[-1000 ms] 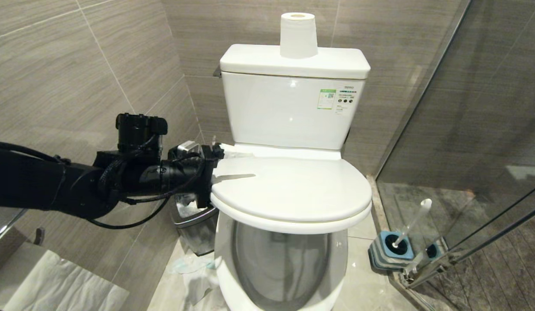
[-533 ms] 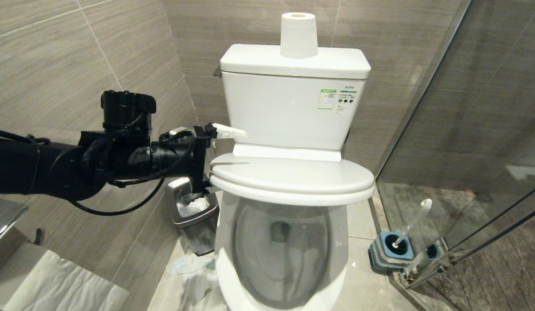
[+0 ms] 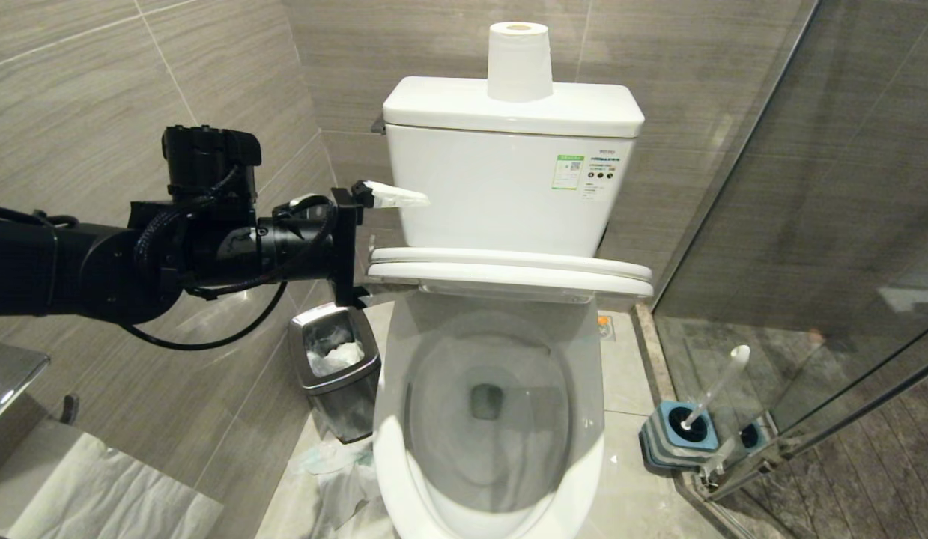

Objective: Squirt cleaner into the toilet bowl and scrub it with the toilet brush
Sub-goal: Use the left hand to lift the toilet lid slightly

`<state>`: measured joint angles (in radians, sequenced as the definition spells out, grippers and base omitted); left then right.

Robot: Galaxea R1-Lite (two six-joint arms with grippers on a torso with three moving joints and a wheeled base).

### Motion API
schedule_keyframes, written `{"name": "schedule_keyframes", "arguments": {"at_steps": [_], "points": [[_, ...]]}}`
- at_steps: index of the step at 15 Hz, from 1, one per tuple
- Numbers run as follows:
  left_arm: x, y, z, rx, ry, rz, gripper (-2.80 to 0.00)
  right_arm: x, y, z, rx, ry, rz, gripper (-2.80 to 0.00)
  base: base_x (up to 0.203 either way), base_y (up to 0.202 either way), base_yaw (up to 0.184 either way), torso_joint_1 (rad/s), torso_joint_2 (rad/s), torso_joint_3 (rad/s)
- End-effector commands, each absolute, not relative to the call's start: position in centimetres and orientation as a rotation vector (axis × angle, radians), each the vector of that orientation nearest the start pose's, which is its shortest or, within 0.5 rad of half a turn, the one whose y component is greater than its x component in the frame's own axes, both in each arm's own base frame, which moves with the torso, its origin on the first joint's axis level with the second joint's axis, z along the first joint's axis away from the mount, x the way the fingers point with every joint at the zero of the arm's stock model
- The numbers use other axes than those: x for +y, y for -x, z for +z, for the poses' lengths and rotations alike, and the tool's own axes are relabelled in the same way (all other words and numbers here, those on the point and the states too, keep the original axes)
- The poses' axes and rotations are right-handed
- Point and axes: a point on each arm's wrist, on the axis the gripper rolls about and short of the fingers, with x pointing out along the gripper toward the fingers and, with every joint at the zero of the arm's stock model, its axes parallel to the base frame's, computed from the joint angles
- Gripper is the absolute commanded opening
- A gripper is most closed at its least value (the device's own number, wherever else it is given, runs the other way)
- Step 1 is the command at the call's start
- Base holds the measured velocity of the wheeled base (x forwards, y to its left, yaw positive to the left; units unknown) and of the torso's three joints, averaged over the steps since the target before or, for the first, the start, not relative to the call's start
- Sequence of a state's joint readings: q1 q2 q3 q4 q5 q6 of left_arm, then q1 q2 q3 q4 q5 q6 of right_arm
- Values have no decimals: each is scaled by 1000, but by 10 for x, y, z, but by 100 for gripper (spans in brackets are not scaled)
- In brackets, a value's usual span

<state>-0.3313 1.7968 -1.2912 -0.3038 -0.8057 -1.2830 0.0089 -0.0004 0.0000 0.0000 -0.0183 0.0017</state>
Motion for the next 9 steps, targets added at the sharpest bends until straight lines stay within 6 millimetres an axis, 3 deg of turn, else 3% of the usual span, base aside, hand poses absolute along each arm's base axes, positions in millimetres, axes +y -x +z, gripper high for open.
{"name": "schedule_keyframes", "arguments": {"at_steps": [1, 9], "points": [[-129, -328, 259, 892, 1182, -851, 0, -1, 23, 75, 2, -2, -9, -280, 0, 0, 0, 0, 0, 0], [-129, -330, 272, 860, 1178, -874, 0, -1, 23, 75, 2, -2, -9, -280, 0, 0, 0, 0, 0, 0]]}}
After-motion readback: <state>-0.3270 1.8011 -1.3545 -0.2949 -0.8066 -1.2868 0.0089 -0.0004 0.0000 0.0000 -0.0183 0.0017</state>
